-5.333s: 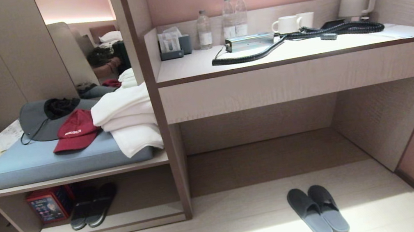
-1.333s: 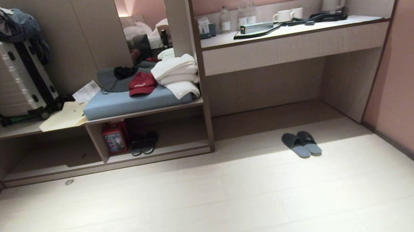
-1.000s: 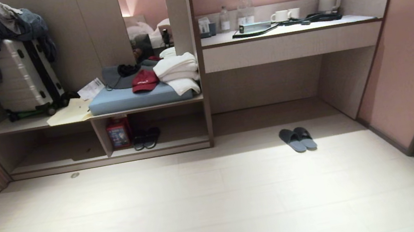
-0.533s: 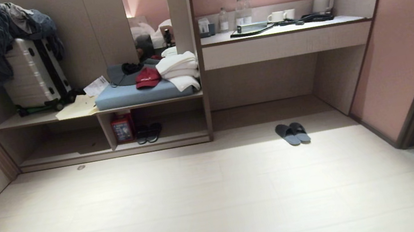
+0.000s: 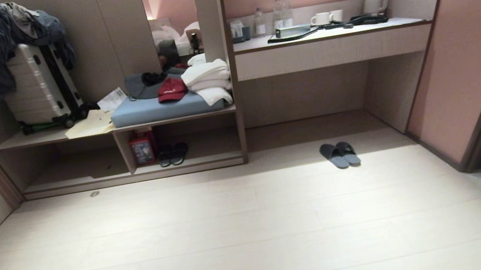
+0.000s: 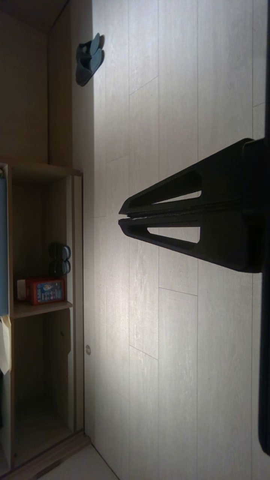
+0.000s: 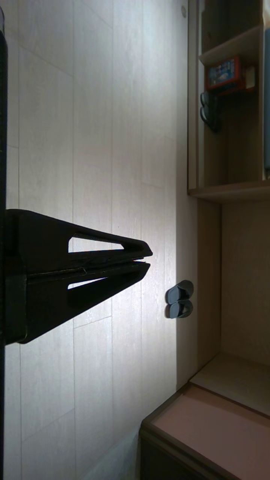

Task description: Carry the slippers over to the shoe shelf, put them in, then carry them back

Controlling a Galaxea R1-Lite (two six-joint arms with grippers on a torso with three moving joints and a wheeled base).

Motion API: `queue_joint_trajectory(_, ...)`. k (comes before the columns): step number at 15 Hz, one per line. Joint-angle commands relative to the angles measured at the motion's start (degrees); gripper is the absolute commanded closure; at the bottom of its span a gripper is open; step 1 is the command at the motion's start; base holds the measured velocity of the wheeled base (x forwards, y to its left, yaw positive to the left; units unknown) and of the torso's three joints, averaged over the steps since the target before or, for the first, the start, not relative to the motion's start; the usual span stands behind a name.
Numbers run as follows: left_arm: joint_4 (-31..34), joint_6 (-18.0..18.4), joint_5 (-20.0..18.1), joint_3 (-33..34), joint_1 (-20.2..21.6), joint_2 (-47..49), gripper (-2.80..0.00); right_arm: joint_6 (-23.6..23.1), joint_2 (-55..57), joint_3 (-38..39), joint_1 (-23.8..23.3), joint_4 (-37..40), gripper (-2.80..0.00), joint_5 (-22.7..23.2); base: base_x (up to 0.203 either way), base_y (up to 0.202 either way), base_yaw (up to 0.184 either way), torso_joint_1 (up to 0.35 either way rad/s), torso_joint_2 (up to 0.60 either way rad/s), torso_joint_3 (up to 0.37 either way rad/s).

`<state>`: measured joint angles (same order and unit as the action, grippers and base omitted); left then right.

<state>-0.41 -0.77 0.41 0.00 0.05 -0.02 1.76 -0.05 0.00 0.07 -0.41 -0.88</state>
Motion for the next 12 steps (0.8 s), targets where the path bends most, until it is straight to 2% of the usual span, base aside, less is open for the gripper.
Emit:
queue_joint_trajectory(1, 0.0, -0.1, 0.0, 0.0, 0.0, 0.0, 0.00, 0.0, 0.0, 0.0, 0.0, 0.0, 0.00, 0.0, 0.000, 0.000, 0.000, 0.000, 0.00, 0.000)
queue_joint_trajectory(12, 0.0, -0.1, 0.0, 0.0, 0.0, 0.0, 0.00, -1.5, 0.0, -0.1, 0.0, 0.1, 0.00, 0.4, 0.000, 0.000, 0.000, 0.000, 0.00, 0.000)
